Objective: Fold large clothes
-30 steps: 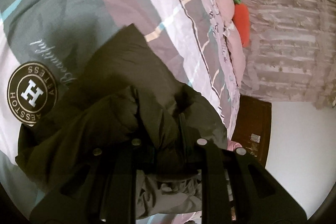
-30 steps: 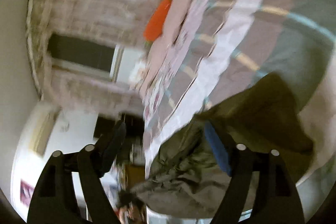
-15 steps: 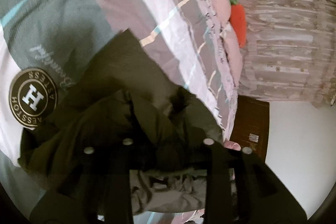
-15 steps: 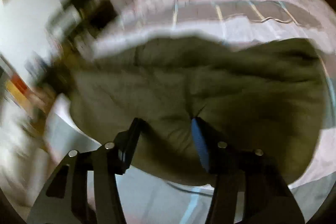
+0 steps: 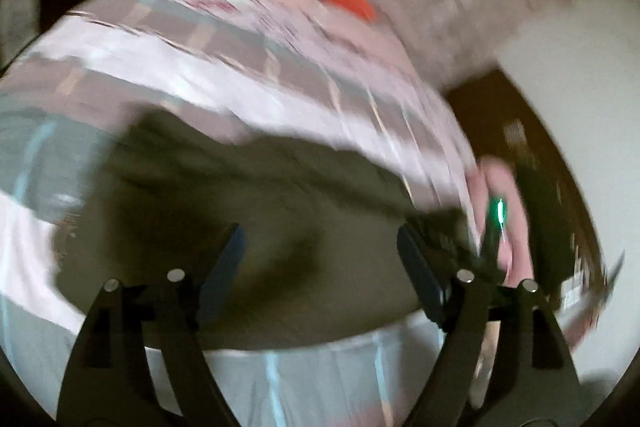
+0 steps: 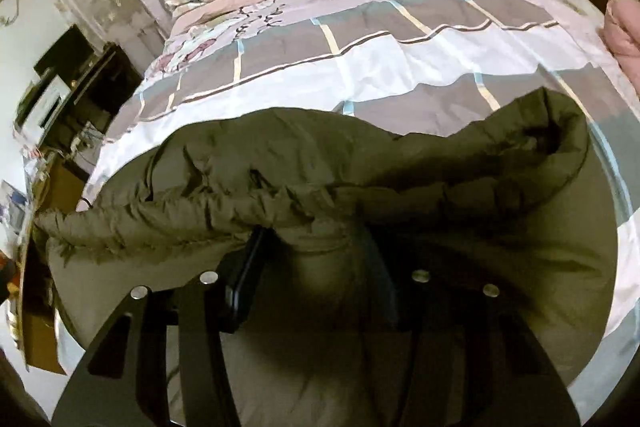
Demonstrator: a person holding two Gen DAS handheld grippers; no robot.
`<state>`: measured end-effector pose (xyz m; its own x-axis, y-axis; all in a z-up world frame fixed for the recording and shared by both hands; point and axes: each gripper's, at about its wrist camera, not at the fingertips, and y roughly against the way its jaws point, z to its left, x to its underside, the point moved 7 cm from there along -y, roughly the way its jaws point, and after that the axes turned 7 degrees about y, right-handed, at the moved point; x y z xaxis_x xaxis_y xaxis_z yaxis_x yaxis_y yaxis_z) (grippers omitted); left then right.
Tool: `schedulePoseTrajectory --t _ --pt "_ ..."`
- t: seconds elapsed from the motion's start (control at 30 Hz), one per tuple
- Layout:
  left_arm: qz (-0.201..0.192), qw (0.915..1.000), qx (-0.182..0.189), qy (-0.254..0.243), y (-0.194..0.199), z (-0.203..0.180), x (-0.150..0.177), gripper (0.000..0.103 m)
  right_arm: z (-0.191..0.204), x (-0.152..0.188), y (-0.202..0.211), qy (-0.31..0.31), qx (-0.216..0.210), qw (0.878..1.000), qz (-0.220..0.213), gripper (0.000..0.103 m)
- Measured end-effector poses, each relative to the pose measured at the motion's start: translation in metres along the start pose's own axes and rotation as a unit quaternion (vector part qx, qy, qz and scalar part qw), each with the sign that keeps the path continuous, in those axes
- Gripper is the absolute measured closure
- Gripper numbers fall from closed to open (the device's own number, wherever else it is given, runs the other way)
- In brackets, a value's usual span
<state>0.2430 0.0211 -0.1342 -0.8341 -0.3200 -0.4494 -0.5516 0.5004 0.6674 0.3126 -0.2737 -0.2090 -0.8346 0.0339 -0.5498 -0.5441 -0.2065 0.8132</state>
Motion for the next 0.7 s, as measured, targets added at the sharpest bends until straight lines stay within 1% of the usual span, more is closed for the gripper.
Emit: schedulePoseTrajectory --t 0.03,0.07,0.1,0.13,0.2,0.27,0.37,0.4,0.47,0.53,0.6,0.67,0.7 --pt "0.016 0.9996 -0.013 -0.020 -0.019 -0.011 0.009 0.029 0.004 0.001 0.006 0.004 0.004 1.000 -0.003 0.052" --pt "0.023 0.9988 -0.028 -0.034 -0.035 -0.017 0.014 0.032 0.008 0.003 0.015 0.007 0.004 1.000 -0.006 0.052" --pt "0.027 0.9983 -0.036 -0.036 -0.046 -0.019 0.015 0.038 0.013 0.003 0.022 0.010 -0.002 1.000 -0.011 0.052" --pt "0.032 0.9980 -0.046 -0.030 -0.060 -0.017 0.013 0.040 0.015 0.002 0.025 0.013 -0.010 1.000 -0.016 0.052" --pt "0.034 0.9972 -0.066 -0.007 -0.078 -0.006 0.006 0.040 0.026 0.008 0.038 0.034 -0.024 0.999 -0.023 0.052" --pt "0.028 0.9956 -0.090 0.007 -0.090 0.009 -0.003 0.040 0.031 0.014 0.043 0.058 -0.021 0.998 -0.024 0.052" --pt "0.023 0.9926 -0.118 0.016 -0.095 0.029 -0.016 0.040 0.019 0.018 0.035 0.081 0.013 0.996 -0.018 0.052" --pt "0.021 0.9912 -0.129 0.022 -0.096 0.038 -0.020 0.040 0.007 0.017 0.031 0.074 0.029 0.997 -0.016 0.052" --pt "0.021 0.9896 -0.139 0.032 -0.099 0.051 -0.026 0.040 -0.017 0.013 0.024 0.048 0.047 0.998 -0.014 0.052" --pt "0.021 0.9886 -0.144 0.037 -0.102 0.061 -0.030 0.040 -0.047 0.006 0.020 0.004 0.063 0.998 -0.017 0.052" --pt "0.022 0.9881 -0.148 0.037 -0.104 0.067 -0.032 0.040 -0.071 0.004 0.018 -0.038 0.074 0.996 -0.012 0.052" --pt "0.026 0.9880 -0.145 0.044 -0.106 0.072 -0.033 0.040 -0.091 0.006 0.013 -0.078 0.070 0.994 -0.003 0.052" --pt "0.023 0.9874 -0.148 0.050 -0.106 0.078 -0.036 0.041 -0.101 0.009 0.011 -0.094 0.076 0.993 0.003 0.052"
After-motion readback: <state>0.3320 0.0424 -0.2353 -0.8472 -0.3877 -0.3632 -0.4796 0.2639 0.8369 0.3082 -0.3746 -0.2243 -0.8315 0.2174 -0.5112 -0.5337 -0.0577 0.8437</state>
